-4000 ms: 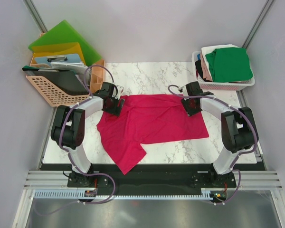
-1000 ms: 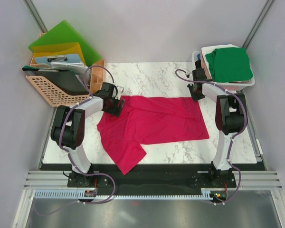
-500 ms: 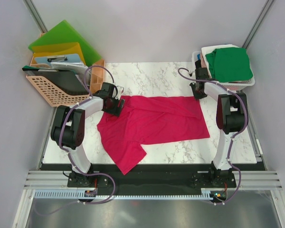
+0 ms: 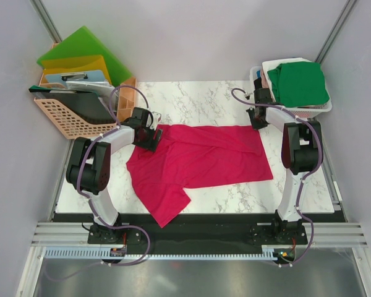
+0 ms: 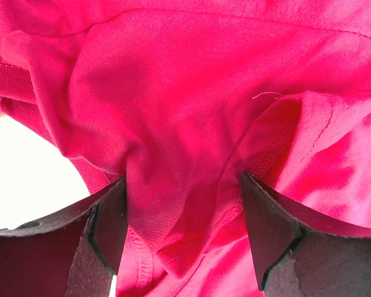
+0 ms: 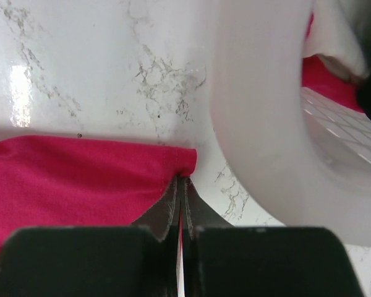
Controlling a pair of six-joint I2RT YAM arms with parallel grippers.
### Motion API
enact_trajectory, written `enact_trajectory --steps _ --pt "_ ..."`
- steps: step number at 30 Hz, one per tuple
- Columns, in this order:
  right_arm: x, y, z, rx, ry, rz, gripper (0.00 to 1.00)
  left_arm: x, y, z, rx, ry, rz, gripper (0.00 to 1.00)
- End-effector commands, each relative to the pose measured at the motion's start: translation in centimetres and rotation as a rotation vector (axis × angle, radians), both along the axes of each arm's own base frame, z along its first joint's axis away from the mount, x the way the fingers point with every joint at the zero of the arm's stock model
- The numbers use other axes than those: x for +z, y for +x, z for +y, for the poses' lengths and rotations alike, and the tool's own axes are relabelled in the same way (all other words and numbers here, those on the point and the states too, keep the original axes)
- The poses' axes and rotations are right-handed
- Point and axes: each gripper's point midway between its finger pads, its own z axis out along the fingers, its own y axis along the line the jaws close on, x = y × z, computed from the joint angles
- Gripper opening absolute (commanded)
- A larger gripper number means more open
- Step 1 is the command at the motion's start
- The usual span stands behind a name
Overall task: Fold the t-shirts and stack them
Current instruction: Fold the flattened tshirt in 1/3 of the way
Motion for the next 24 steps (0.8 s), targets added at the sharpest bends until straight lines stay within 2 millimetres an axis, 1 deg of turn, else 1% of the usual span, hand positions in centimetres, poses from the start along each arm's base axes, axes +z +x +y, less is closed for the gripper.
enact_trajectory --steps 1,6,9,17,19,20,22,23,24 --pt "2.3 1.5 0.3 0.005 0.029 -0.081 0.00 -0.4 -1.1 0.3 -0.029 0.022 0.027 0.76" --pt "4.8 2.8 0.1 -0.004 0.019 -0.140 0.00 -0.7 -1.2 0.3 -0.030 0.026 0.036 0.76" --pt "5.5 3.2 0.1 -0.003 0.021 -0.155 0.00 -1.0 -1.3 0.3 -0.032 0.027 0.043 0.76" --pt "5.9 3.6 0.6 0.004 0.040 -0.157 0.00 -1.8 -1.5 0.1 -0.039 0.035 0.065 0.76" --pt "6.3 4.0 0.7 0.005 0.045 -0.166 0.00 -2.0 -1.6 0.1 -0.042 0.037 0.069 0.76" --pt "6.6 4.5 0.7 0.002 0.044 -0.176 0.00 -2.0 -1.6 0.0 -0.044 0.037 0.069 0.76" --pt "6.7 5.0 0.6 -0.003 0.034 -0.178 0.00 -2.0 -1.6 0.0 -0.044 0.039 0.068 0.76" --pt "6.9 5.8 0.6 -0.007 0.032 -0.188 0.00 -2.0 -1.6 0.0 -0.045 0.039 0.068 0.75" --pt "6.8 6.0 0.6 -0.008 0.031 -0.180 0.00 -2.0 -1.6 -0.1 -0.048 0.042 0.069 0.75"
